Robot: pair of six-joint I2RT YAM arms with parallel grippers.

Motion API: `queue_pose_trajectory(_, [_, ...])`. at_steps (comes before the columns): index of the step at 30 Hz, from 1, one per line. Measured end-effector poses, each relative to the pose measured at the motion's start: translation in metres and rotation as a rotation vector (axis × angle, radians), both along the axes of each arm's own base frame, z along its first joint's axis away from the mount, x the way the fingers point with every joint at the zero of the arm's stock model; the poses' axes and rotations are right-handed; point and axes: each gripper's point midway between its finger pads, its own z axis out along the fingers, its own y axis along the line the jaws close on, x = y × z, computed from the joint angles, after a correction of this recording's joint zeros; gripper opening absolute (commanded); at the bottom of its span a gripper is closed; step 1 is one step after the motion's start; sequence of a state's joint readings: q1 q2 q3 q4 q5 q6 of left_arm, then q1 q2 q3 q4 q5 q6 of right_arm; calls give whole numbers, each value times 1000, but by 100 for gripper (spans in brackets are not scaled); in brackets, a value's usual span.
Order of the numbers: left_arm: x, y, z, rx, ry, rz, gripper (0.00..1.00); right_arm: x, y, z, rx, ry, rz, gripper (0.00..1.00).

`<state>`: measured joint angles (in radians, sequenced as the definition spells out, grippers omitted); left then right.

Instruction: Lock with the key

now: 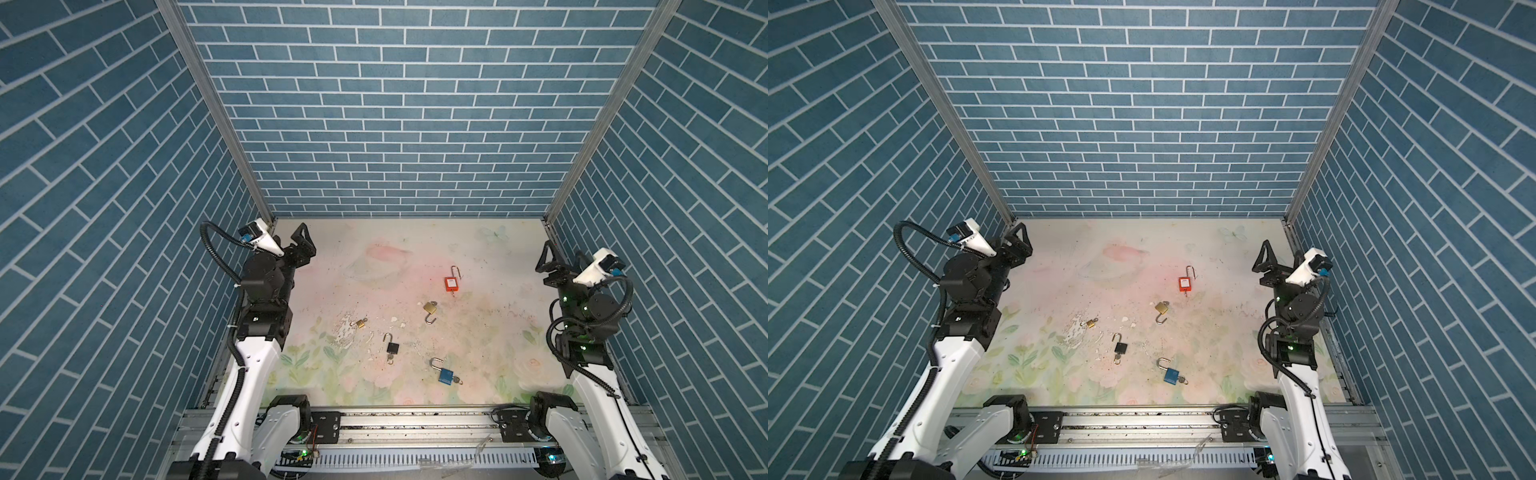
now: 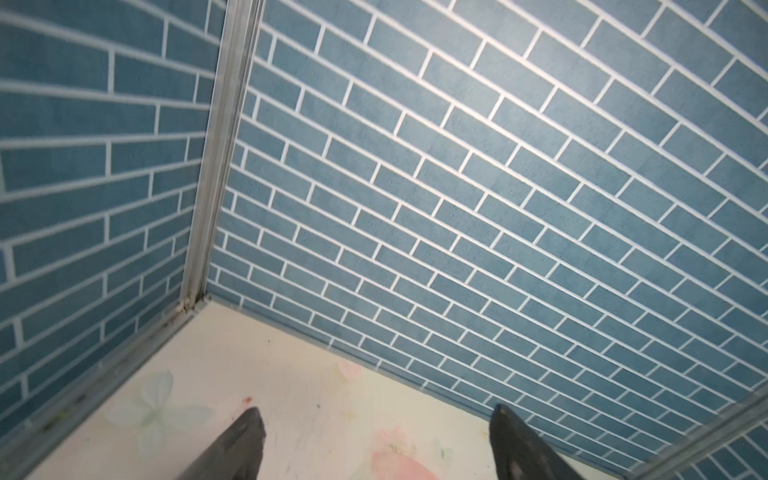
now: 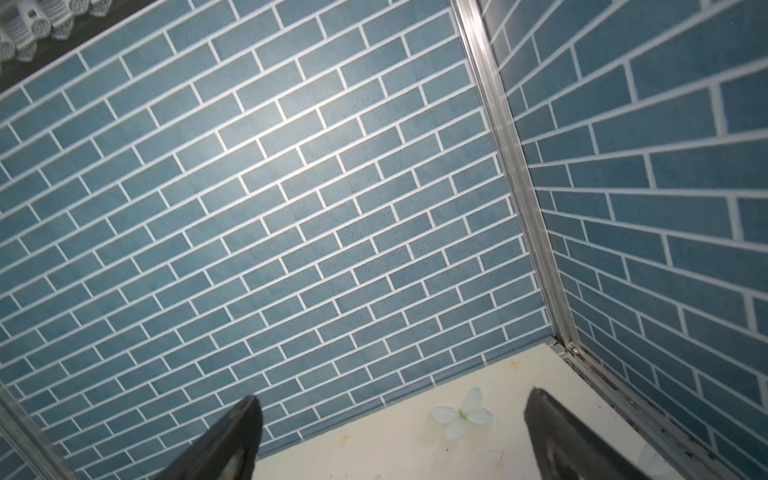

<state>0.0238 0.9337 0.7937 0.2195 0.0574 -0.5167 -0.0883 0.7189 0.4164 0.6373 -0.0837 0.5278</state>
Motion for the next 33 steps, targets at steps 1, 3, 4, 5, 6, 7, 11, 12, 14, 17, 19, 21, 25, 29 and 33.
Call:
queue_pose_trajectory(1, [3, -1, -3, -15, 9, -15, 86, -1, 0, -11, 17, 10, 5, 99])
queue_pose_trajectory(3, [8, -6, -9, -33, 33, -41, 86, 0, 1, -28, 37, 40, 18, 99])
queue_pose_trajectory(4, [10, -8, -12, -37, 52, -50, 86, 2, 2, -33, 43, 56, 29, 99])
queue_pose_trajectory(5, [11, -11, -15, -37, 70, -55, 86, 5, 5, -35, 40, 69, 45, 99])
queue_pose_trajectory(6, [12, -12, -16, -35, 86, -58, 86, 8, 8, -34, 35, 80, 64, 99])
queue_pose_trajectory(7, [13, -15, -16, -32, 103, -59, 86, 12, 12, -32, 29, 92, 89, 99])
queue_pose_trajectory(11, [18, -33, -10, -3, 171, -70, 86, 29, 32, -19, -13, 110, 215, 98])
queue_pose_trajectory(12, [19, -39, -9, 7, 195, -73, 86, 32, 37, -20, -18, 118, 241, 97])
queue_pose_trajectory(14, [21, -56, -10, 37, 243, -83, 86, 36, 47, -31, -22, 150, 291, 97])
queue_pose_trajectory(17, [20, -87, -24, 97, 332, -117, 86, 40, 71, -51, -39, 217, 374, 97])
queue_pose_trajectory(19, [16, -108, -42, 140, 402, -151, 86, 39, 91, -59, -66, 247, 436, 97])
queue_pose_trajectory(21, [9, -125, -62, 176, 471, -185, 86, 36, 112, -62, -104, 255, 492, 97])
queue_pose_trajectory(25, [-5, -149, -95, 209, 588, -222, 86, 27, 160, -72, -203, 280, 622, 96])
queue_pose_trajectory(29, [-24, -168, -130, 219, 709, -231, 86, 11, 212, -86, -317, 301, 764, 96])
queue_pose_trajectory(33, [-50, -185, -169, 216, 833, -234, 86, -11, 254, -107, -422, 304, 883, 94])
